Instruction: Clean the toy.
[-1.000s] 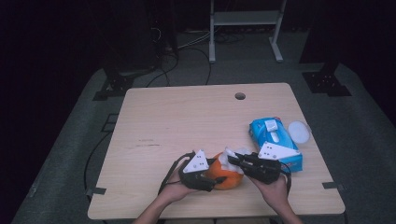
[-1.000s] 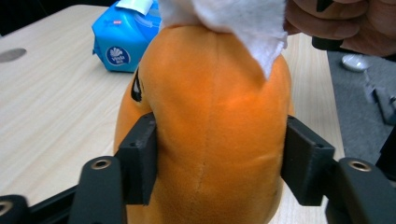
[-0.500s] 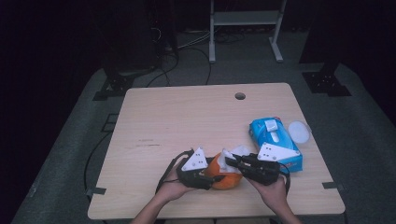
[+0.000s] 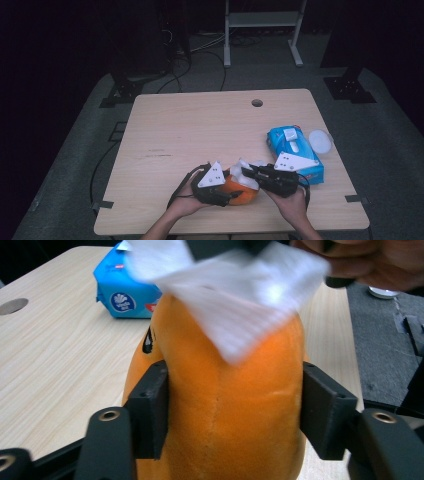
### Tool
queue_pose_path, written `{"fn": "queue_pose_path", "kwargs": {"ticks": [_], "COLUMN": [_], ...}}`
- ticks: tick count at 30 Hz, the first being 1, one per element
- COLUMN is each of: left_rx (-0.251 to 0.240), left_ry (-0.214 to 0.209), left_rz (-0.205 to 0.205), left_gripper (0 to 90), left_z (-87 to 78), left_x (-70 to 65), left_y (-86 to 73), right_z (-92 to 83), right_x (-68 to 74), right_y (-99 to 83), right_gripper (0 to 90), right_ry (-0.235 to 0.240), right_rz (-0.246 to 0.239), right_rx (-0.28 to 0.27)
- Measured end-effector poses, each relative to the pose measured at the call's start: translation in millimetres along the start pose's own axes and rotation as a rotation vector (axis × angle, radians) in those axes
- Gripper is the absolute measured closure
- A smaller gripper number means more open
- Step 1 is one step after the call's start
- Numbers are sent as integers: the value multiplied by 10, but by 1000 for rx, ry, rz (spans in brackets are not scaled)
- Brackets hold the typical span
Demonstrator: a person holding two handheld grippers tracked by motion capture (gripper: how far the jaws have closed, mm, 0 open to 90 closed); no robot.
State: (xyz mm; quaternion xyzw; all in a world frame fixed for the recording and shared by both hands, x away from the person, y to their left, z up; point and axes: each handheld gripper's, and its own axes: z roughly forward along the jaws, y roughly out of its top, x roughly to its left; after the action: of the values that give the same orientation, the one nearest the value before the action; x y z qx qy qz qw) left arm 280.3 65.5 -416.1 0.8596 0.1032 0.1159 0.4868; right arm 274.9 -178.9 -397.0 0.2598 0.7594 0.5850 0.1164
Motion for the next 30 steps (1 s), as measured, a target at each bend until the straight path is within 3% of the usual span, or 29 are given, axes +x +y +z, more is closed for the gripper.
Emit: {"fn": "queue_pose_path", "kwargs": {"ticks": [2,5,11,13,17,21,22,24,26,27,30], "left_rx": [-3,-13,-19,-24,-22,-22,-24,-20,-18,-19,-18], "left_ry": [-5,-13,3,2,-2,-8,-10,-16,-19,-19,-22], "left_rz": [-5,-19,-17,-21,-6,-1,1,19,31,41,58], "left_gripper": [340,336,348,351,360,362,361,359,357,352,353], "left_z": [4,21,55,67,71,65,64,74,80,85,81], "left_x": [-1,10,-13,-23,-30,-36,-37,-50,-59,-70,-81], "left_y": [-6,-13,-3,-9,-13,-32,-36,-30,-26,-27,-38], "right_z": [-29,-54,35,80,53,-15,-49,-70,-65,-28,17], "right_x": [-60,-100,116,149,59,-94,-148,-166,-143,-57,24], "right_y": [-16,-35,5,7,-7,-45,-62,-69,-63,-40,-19], "right_gripper": [806,807,807,808,809,808,809,809,809,808,807], "right_ry": [-40,-48,22,25,14,-32,-67,-62,-51,-12,-11], "right_rz": [1,13,-44,-53,-19,18,21,42,38,25,-14], "right_rx": [13,14,14,27,24,18,26,19,18,14,31]}}
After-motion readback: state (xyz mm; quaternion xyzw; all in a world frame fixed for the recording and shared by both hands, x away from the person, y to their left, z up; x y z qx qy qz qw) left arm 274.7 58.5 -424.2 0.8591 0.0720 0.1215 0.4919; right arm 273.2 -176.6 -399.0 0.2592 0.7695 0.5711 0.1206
